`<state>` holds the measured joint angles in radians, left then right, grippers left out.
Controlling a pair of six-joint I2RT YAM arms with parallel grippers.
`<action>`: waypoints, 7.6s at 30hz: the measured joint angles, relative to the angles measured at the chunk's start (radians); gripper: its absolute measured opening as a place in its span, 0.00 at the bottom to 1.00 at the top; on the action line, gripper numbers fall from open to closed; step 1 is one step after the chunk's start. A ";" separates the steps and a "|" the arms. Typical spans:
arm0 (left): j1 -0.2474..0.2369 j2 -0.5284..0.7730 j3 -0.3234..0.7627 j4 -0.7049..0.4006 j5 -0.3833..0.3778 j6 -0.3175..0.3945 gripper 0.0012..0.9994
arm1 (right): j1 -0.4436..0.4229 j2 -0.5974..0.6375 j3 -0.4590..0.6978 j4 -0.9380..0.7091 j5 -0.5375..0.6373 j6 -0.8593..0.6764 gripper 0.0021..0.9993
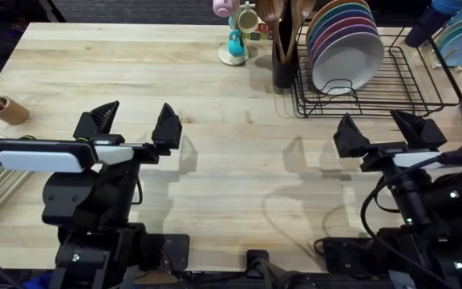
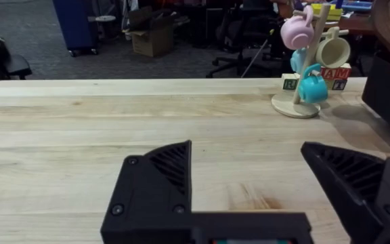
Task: Pick up the cup on the table and put them onto the rack.
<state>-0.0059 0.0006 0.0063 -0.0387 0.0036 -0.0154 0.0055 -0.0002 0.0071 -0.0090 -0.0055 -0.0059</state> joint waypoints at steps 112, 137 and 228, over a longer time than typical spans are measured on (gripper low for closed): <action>0.000 0.915 1.233 -0.893 0.039 0.000 1.00 | -0.874 1.042 1.299 -1.092 0.327 -0.041 1.00; 0.000 0.915 1.233 -0.901 0.050 0.000 1.00 | -0.974 1.385 1.299 -0.999 0.244 -0.047 1.00; 0.000 0.915 1.233 -0.901 0.053 0.000 1.00 | -0.670 1.365 1.397 -1.048 0.196 -0.054 0.03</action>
<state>-0.0059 0.9157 1.2388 -0.9401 0.0563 -0.0154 -0.6641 1.3651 1.4037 -1.0567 0.1900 -0.0597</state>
